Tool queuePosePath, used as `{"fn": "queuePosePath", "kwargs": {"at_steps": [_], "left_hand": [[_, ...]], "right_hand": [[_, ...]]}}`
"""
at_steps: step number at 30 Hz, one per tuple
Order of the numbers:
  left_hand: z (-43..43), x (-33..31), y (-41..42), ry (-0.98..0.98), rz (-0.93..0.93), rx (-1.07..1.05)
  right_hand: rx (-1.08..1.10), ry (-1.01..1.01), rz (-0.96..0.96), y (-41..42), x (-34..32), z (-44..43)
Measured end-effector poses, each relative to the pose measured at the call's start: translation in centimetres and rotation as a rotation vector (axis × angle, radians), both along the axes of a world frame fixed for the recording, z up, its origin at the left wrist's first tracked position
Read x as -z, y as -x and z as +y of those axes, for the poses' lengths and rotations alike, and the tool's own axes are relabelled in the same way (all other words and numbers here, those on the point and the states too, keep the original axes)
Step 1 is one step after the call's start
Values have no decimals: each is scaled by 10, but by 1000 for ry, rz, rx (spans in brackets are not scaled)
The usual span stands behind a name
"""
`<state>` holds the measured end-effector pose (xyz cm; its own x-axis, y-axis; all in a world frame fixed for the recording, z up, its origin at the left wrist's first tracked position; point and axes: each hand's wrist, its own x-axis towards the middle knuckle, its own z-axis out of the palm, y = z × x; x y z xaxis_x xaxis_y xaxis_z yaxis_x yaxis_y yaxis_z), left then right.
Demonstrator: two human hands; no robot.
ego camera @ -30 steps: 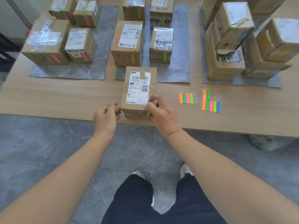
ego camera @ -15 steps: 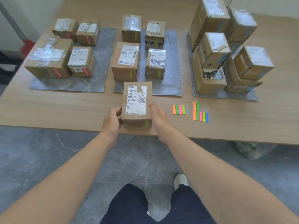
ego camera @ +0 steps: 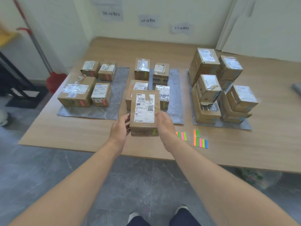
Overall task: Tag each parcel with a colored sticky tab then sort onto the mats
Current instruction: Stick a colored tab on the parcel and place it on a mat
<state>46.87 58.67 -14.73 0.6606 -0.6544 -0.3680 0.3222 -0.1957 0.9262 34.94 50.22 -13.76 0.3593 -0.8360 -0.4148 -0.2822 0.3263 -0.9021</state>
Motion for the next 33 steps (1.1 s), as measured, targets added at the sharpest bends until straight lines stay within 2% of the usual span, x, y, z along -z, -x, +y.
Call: {"fn": "queuePosePath", "kwargs": {"at_steps": [15,24,33], "left_hand": [[-63,-66,-7,84,-73,-92],[-84,-45,-74,28,-15,-56],[-124,-10,-170,-36,58,84]], "right_hand": [[-156,77,-45,-12,-62,-79],[-148,21,-30,-72,-43,-106],[-30,-25,30,-152,-15,-131]]}}
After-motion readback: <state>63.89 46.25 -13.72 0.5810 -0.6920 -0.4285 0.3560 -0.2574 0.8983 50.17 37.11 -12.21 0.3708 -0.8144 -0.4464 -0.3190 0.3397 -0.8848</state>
